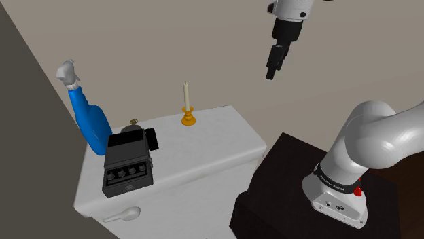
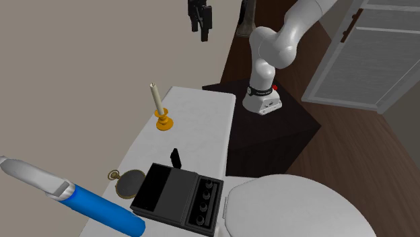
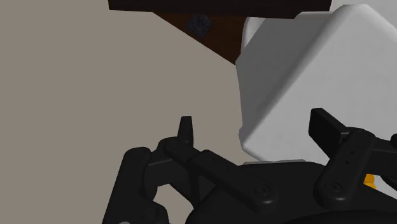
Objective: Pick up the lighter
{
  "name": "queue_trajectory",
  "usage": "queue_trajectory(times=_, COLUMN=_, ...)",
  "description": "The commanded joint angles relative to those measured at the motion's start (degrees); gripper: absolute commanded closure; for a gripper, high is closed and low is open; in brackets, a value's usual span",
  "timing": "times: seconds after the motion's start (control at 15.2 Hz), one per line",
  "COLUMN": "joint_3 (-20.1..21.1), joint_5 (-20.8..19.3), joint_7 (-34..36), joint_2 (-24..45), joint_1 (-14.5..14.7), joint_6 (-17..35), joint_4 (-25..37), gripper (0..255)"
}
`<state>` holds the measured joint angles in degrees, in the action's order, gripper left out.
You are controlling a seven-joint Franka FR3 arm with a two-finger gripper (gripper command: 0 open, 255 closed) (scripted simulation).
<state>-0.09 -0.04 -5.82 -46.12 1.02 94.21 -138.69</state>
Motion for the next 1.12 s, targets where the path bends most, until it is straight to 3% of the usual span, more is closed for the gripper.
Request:
queue_trajectory(times=0.0, joint_3=0.0, joint_5=0.0, joint_7=0.0, joint_2=0.0, joint_1=0.0, joint_6=0.0, joint_4=0.0, gripper=0)
queue_trajectory(times=0.59, joint_3=10.66, joint_5=6.21, joint_7=12.56, joint_2=10.12, joint_1=3.3, joint_6=5.58, joint_4=4.69, gripper=0)
queue_trajectory(times=1.06, joint_3=18.48, joint_5=7.78, joint_7=22.32, joint_2=21.1, joint_1=4.47, joint_6=9.46, joint_4=12.21, gripper=0)
